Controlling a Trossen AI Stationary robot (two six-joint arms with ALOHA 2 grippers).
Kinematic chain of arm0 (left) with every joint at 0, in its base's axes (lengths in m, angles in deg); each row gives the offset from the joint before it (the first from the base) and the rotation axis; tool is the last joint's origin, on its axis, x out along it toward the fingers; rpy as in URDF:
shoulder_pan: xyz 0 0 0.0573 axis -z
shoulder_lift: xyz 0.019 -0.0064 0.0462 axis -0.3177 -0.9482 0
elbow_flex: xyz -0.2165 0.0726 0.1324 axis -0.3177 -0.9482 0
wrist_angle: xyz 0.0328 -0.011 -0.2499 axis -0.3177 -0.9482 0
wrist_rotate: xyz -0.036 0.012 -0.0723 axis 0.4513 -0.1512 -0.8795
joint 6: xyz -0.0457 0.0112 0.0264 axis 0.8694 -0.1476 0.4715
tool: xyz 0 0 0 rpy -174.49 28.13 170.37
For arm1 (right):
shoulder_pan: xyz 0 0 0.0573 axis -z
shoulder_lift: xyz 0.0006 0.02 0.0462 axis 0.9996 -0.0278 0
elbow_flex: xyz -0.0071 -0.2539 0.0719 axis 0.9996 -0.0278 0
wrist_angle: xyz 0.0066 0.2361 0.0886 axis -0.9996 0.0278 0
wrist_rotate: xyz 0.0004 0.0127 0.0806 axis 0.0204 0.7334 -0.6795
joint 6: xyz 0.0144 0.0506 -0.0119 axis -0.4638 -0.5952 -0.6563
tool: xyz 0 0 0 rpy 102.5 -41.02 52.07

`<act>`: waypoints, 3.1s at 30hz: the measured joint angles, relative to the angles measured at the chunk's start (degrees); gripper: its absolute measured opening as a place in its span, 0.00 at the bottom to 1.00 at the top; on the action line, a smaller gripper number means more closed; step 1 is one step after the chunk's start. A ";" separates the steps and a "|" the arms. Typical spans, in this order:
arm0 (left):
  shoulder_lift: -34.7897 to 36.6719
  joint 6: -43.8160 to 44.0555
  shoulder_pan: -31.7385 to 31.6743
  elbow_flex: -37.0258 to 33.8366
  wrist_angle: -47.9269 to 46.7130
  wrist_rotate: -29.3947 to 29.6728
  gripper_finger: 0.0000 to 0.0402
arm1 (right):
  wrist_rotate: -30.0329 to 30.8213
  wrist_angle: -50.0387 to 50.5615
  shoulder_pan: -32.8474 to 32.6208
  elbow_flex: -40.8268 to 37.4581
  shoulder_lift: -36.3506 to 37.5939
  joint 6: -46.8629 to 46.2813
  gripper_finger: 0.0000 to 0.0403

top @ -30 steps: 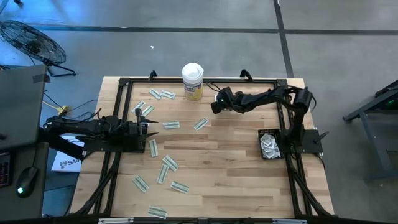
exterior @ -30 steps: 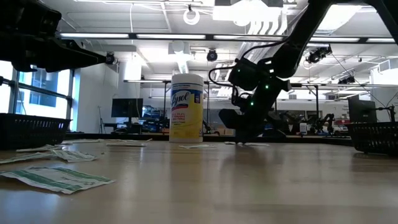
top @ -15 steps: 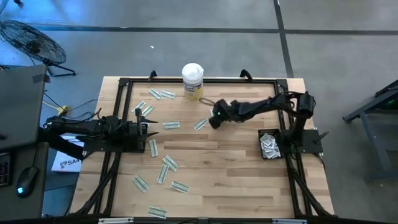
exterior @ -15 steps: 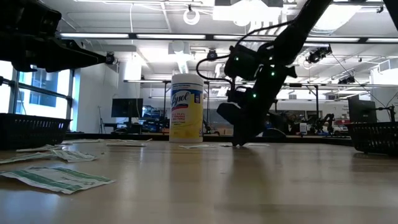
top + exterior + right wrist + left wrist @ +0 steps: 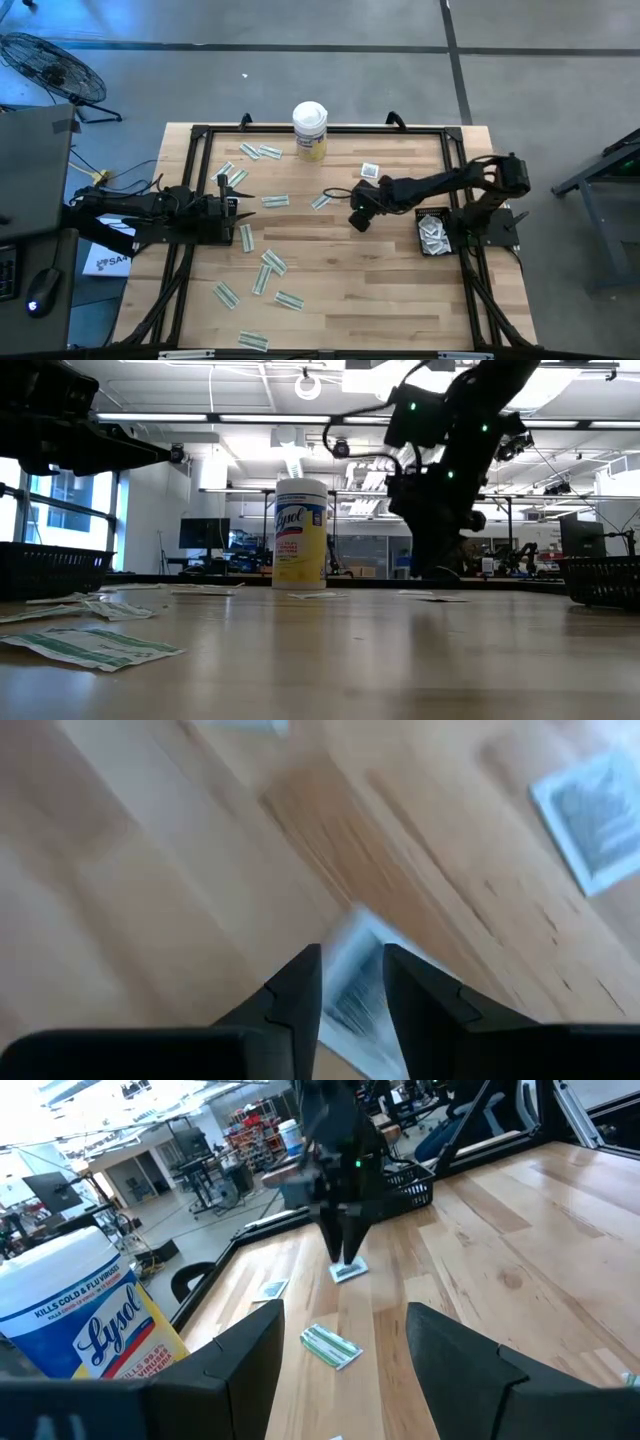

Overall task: Pick & Place First Aid Supplies
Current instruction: Put the towelette pack into the right black basket

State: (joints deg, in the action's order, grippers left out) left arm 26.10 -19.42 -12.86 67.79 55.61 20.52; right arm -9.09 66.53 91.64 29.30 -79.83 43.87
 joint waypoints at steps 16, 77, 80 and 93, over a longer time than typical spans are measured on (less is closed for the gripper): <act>0.02 0.00 0.00 0.00 0.00 -0.02 0.51 | 10.76 -5.20 -3.94 0.04 -6.79 -14.62 0.34; -0.01 0.00 -0.01 0.00 0.00 -0.02 0.51 | 4.59 6.08 -3.78 8.90 -6.86 -7.15 0.02; 0.00 -0.02 0.00 0.00 0.02 -0.02 0.51 | 4.34 9.00 -3.86 8.92 -6.84 -8.40 0.09; 0.00 -0.01 -0.02 0.00 0.02 0.00 0.51 | 1.19 13.84 -5.98 8.89 -6.80 -17.06 0.25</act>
State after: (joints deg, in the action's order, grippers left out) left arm 26.11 -19.42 -12.87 67.79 55.63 20.52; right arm -7.90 80.37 85.66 38.19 -86.62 26.81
